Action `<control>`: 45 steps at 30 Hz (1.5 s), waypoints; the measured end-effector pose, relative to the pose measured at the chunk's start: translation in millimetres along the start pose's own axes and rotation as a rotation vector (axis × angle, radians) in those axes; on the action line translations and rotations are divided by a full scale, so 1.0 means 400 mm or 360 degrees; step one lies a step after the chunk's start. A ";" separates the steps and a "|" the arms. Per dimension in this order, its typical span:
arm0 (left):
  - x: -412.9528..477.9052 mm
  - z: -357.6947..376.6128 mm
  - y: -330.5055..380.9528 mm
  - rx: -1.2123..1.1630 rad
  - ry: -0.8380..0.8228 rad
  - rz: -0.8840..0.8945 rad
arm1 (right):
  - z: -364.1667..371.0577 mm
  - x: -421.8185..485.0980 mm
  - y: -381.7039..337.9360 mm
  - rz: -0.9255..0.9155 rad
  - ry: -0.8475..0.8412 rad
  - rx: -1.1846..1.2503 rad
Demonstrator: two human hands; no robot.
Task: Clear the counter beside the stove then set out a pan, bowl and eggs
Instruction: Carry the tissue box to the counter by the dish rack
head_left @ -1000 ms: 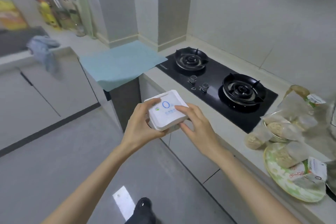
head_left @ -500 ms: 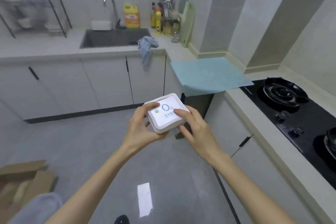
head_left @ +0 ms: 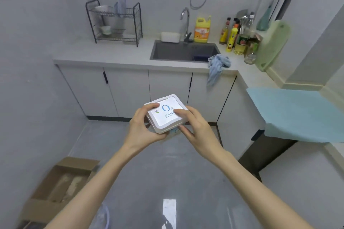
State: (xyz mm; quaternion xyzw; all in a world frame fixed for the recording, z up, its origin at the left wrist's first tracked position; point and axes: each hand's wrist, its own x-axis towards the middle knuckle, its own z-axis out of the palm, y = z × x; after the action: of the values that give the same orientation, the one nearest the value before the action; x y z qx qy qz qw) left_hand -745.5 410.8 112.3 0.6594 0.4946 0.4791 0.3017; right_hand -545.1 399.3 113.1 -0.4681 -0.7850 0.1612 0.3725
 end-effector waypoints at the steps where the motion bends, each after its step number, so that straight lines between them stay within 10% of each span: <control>1: 0.023 -0.023 -0.019 0.0013 0.0022 -0.0014 | 0.024 0.037 0.004 -0.0023 -0.0024 0.0025; 45: 1.403 -0.824 -1.070 -0.0015 0.0578 -0.0518 | 1.105 1.850 0.335 -0.0182 -0.0634 0.0441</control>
State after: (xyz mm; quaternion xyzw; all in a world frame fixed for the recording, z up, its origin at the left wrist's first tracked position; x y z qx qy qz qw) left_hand -1178.7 1054.7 44.7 0.4728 0.6382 0.5371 0.2840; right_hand -998.3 1142.4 57.2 -0.3263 -0.8385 0.3349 0.2797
